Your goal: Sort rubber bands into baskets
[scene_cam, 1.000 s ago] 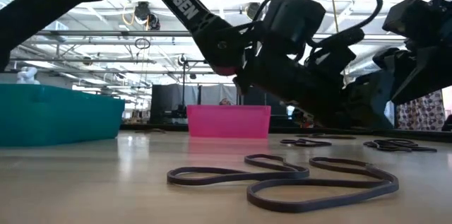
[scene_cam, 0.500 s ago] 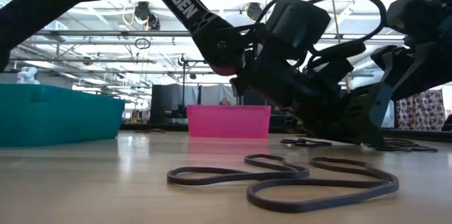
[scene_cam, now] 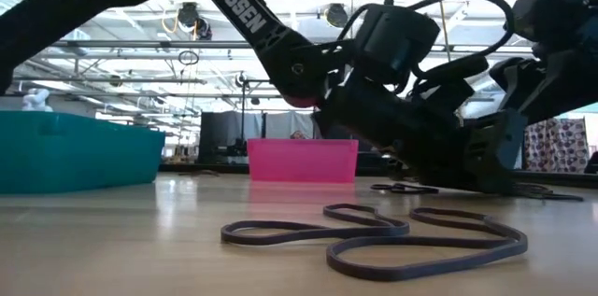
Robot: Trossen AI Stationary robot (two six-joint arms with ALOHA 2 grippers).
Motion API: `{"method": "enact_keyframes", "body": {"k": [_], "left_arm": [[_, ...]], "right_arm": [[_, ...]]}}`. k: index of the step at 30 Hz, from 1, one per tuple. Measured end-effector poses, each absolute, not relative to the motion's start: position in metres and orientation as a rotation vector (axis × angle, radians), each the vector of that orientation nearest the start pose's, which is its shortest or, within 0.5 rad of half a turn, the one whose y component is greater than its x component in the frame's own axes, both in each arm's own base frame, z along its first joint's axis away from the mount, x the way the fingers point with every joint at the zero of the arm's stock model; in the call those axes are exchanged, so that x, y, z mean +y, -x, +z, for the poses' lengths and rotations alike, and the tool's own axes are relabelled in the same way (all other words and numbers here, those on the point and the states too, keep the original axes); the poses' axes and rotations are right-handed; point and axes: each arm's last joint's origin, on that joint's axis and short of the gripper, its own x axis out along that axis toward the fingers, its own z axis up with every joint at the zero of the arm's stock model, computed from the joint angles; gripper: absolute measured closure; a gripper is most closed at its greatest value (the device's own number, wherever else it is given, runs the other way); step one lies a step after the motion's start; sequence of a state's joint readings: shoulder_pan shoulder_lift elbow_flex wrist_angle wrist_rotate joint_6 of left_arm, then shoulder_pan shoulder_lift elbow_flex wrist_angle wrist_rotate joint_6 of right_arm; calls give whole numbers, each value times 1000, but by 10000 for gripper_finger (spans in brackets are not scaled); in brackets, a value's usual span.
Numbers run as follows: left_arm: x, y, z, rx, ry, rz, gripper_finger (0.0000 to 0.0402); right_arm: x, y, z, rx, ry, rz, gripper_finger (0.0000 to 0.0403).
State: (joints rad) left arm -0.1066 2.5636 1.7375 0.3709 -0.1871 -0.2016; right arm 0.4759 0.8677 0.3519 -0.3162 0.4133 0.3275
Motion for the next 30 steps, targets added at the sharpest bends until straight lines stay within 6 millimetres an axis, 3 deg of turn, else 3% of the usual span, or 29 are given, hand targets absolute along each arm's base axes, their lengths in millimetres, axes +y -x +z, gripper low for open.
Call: {"method": "enact_keyframes", "body": {"k": [7, 11, 16, 25, 30], "left_arm": [[-58, -539, 65, 444, 84, 81, 387], [-64, -535, 81, 489, 7, 45, 392], [-71, -518, 125, 649, -119, 66, 397], [-76, -476, 213, 762, -351, 309, 399], [-62, -443, 260, 832, -434, 495, 400]], "right_arm": [[61, -144, 167, 748, 40, -61, 250], [62, -143, 166, 756, 33, -42, 250], [62, -143, 166, 757, 36, -41, 250], [62, -144, 167, 749, 48, -38, 250], [63, -146, 170, 711, 73, -16, 250]]}}
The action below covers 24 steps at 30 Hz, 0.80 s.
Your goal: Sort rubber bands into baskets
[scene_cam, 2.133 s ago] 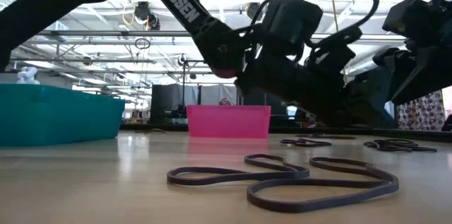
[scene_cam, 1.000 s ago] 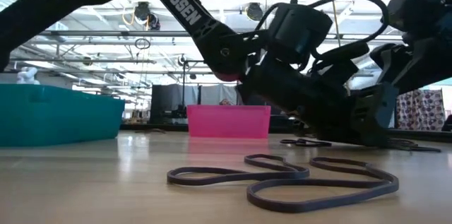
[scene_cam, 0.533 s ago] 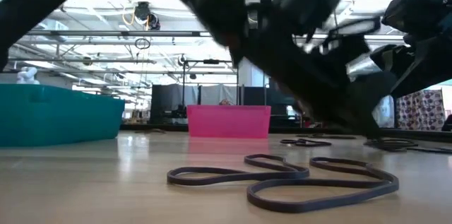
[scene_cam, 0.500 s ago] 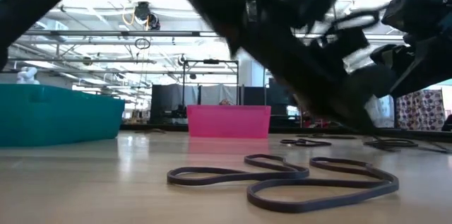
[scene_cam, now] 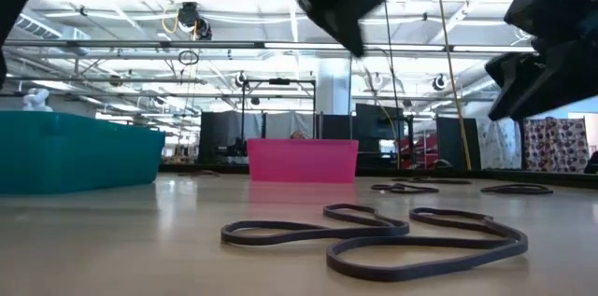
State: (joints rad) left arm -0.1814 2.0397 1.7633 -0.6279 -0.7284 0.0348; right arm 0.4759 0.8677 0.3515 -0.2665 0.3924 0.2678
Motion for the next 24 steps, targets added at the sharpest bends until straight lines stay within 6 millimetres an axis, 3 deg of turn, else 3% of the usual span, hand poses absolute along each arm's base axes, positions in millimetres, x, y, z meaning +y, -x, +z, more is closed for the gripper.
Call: {"method": "enact_keyframes", "body": {"k": [4, 7, 12, 17, 24], "left_arm": [[-41, -419, 286, 877, -411, 608, 400], [-19, -411, 291, 925, -374, 669, 400], [30, -402, 286, 1042, -323, 735, 400], [76, -395, 272, 1140, -167, 650, 399], [113, -388, 255, 1174, -43, 588, 399]], "right_arm": [[65, -150, 174, 652, 98, 8, 250], [65, -152, 176, 629, 119, 20, 250], [65, -152, 177, 620, 130, 23, 250], [65, -153, 177, 618, 129, 23, 250], [65, -152, 176, 622, 151, 30, 250]]}}
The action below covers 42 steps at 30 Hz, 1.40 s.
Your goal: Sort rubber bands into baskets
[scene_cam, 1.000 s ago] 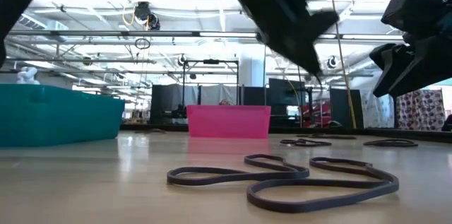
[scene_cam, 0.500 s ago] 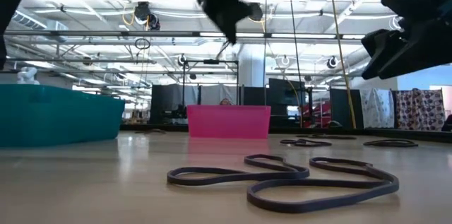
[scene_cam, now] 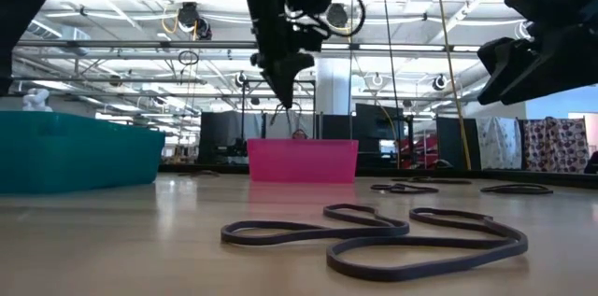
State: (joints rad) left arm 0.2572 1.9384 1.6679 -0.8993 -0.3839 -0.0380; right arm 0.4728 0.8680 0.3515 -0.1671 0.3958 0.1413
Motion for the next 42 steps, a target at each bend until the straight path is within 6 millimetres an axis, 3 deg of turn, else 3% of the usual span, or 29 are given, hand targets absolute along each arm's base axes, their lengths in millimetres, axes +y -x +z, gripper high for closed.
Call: {"method": "enact_keyframes", "body": {"k": [4, 10, 21, 32, 38, 42], "left_arm": [[126, -385, 251, 1183, 8, 583, 398], [129, -391, 246, 1159, 14, 559, 391], [129, -395, 238, 1176, -9, 555, 300], [130, -395, 239, 1168, -39, 565, 292], [127, -424, 244, 902, -1, 412, 292], [119, -457, 228, 713, -74, 328, 291]], "right_arm": [[65, -152, 176, 622, 164, 35, 250], [65, -152, 176, 623, 173, 38, 250], [65, -152, 176, 623, 177, 39, 250], [65, -152, 176, 624, 181, 40, 250], [65, -152, 177, 619, 193, 22, 250], [61, -152, 177, 600, 190, -98, 250]]}}
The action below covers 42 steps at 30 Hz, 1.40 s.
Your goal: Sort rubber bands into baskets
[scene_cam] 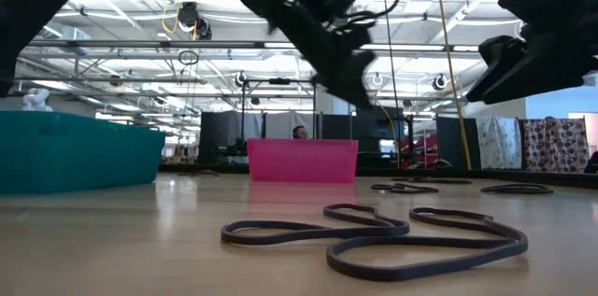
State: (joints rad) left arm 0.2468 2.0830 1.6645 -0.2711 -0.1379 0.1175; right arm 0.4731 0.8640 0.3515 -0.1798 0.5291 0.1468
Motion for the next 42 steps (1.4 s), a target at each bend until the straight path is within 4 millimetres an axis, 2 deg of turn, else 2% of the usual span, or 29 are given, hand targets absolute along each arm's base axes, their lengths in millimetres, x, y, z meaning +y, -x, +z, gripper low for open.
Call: {"method": "enact_keyframes", "body": {"k": [5, 10, 16, 20, 31, 42], "left_arm": [[117, -493, 201, 486, -125, 310, 291], [115, -521, 167, 502, -184, 249, 291], [123, -551, 153, 488, -200, 209, 291], [122, -560, 137, 560, -200, 117, 291], [123, -577, 96, 549, -178, 14, 291], [125, -574, 90, 612, -140, 25, 292]], "right_arm": [[60, -150, 175, 622, 171, -118, 250], [59, -148, 177, 616, 147, -136, 250], [54, -142, 188, 528, 122, -203, 250], [50, -135, 194, 501, 103, -210, 250], [46, -126, 197, 497, 99, -206, 250], [46, -126, 197, 502, 101, -203, 250]]}}
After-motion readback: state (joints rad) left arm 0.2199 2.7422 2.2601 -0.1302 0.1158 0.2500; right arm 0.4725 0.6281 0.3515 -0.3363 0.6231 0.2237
